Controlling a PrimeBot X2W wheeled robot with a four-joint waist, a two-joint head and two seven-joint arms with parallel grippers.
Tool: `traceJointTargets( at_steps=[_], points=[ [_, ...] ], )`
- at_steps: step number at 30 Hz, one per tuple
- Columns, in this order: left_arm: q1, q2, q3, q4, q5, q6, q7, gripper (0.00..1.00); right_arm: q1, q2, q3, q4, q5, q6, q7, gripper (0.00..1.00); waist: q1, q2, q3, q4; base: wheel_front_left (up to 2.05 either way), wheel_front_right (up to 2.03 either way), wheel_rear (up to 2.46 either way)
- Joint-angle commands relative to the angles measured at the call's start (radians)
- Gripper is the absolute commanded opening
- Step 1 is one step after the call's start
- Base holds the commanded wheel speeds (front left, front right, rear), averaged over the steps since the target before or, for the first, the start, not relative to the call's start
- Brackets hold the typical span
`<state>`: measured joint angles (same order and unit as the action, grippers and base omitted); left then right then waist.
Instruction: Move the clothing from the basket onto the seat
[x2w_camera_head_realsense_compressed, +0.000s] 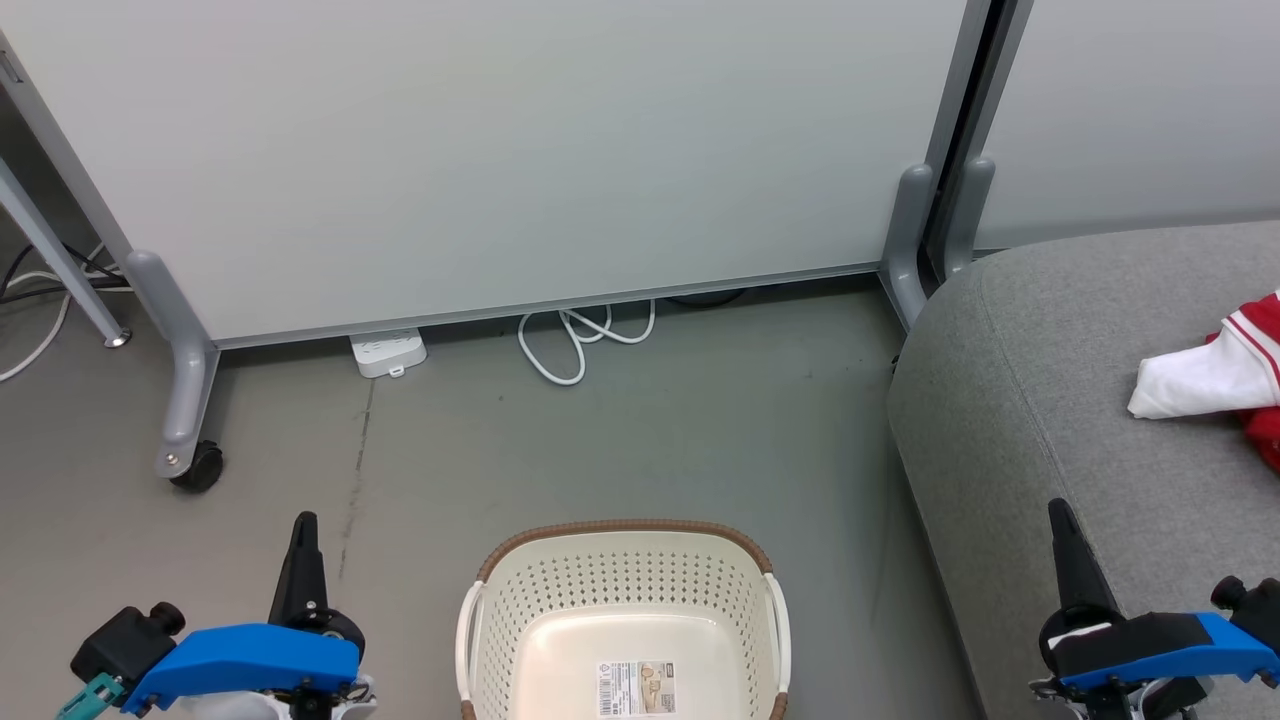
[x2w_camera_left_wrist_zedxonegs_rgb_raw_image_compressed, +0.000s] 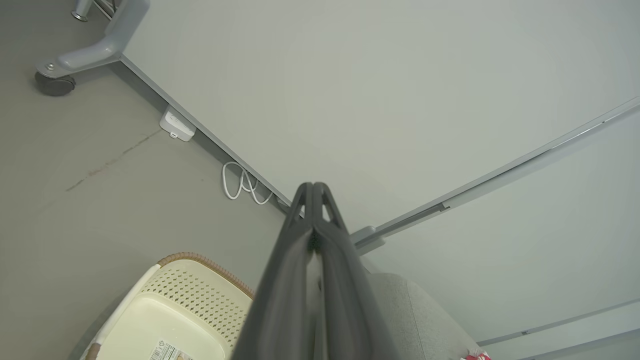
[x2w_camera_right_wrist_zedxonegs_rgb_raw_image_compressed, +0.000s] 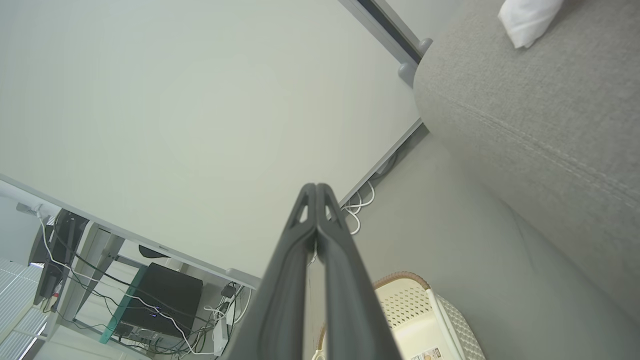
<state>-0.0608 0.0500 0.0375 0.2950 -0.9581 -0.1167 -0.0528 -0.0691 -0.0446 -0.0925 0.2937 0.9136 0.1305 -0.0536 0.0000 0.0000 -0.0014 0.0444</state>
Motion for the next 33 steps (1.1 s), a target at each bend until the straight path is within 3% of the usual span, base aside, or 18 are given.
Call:
traceJointTargets(
  at_steps=[1,33],
  points=[
    [-0.028,0.001,0.009,-0.015,-0.037,-0.009,0.010,0.00,-0.028,-0.006,-0.003,-0.017,0.041,0.000,0.011,0.00,0.0000,0.0000,0.000,-0.001,0.00,0.00,0.00],
    [-0.042,0.001,0.044,-0.035,-0.352,-0.012,0.092,0.00,-0.036,-0.007,-0.013,-0.035,0.376,0.000,0.091,0.00,0.0000,0.0000,0.002,-0.020,0.00,0.00,0.00]
  ],
)
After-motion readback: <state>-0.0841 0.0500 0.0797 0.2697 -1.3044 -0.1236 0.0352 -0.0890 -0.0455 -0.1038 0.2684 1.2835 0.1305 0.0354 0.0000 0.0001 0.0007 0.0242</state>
